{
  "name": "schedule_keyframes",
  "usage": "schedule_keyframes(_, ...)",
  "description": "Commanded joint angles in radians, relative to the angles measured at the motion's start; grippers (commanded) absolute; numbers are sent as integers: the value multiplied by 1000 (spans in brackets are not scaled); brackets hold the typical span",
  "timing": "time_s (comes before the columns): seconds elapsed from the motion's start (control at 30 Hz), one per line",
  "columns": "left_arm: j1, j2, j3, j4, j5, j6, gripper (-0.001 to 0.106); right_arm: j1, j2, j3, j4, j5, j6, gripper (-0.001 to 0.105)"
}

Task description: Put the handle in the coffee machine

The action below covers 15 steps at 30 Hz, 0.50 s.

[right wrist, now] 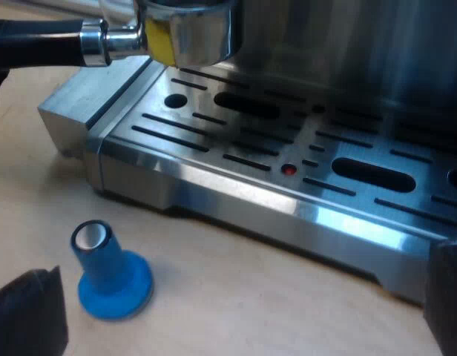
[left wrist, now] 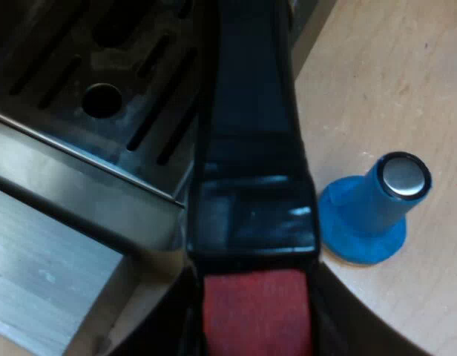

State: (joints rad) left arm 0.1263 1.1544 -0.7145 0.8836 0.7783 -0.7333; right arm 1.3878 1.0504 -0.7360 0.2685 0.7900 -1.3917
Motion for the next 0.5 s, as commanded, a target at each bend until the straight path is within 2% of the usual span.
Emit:
schedule_keyframes(0.03,2,-6,-18,-28,64,3,0,3,36,32,-239,22,-94,105)
schedule_keyframes(0.13,2,-6,-18,-38,64,3,0,3,99,37,-359,22,-170,105)
schedule_keyframes(0.27,2,-6,-18,-51,64,3,0,0,185,37,-526,22,-230,105)
schedule_keyframes(0.43,2,-6,-18,-80,66,3,0,0,315,37,-761,132,-289,105)
schedule_keyframes(0.5,2,0,-18,-83,66,3,0,0,352,35,-835,144,-315,105)
